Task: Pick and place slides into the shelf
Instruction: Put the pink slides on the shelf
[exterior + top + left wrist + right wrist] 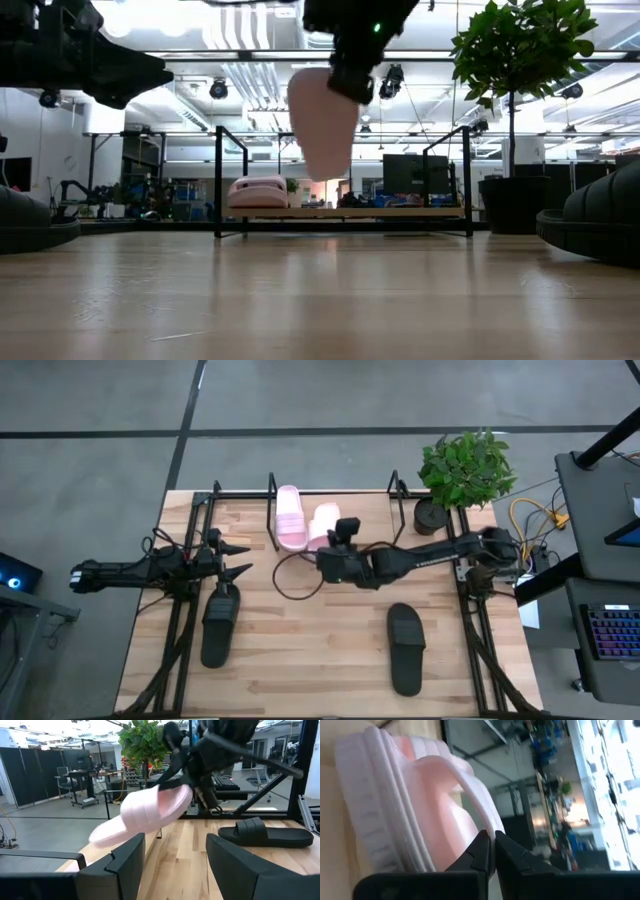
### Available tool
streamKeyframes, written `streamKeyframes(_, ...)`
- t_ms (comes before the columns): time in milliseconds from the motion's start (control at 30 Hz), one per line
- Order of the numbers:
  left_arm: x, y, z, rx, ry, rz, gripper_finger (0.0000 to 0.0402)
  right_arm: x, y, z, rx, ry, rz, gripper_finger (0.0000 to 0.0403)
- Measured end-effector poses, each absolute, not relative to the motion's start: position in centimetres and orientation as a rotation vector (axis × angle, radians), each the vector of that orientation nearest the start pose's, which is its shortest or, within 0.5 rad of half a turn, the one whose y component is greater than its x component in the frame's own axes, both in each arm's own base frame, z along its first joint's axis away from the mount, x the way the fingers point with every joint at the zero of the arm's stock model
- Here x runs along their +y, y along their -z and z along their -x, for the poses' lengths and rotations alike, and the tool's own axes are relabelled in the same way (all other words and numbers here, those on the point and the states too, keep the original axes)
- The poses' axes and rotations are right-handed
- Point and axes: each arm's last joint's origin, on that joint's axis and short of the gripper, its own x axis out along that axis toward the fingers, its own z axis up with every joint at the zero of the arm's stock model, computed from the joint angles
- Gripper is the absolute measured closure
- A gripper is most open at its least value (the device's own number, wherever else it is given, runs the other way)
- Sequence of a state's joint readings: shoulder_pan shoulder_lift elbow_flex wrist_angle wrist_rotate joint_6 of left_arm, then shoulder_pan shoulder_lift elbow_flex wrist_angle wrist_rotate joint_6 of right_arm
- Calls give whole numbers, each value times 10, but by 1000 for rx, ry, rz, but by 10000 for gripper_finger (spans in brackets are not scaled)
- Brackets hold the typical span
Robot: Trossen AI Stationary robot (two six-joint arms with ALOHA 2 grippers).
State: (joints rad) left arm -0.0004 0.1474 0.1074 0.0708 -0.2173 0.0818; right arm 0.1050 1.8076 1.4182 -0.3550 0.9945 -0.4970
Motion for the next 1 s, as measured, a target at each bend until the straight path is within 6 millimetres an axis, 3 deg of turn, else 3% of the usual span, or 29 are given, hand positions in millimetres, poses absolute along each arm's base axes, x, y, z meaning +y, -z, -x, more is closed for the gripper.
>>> streamKeyframes(300,6,-195,-102,-21,-218,-79,206,-18,-251,-401,763,696,974,392)
streamKeyframes(600,6,-195,-102,-20,-218,-79,206,-47,-232,-393,747,656,907,392)
streamKeyframes(1000,6,-195,-102,-21,-219,-79,206,-60,-205,-376,641,697,968,392)
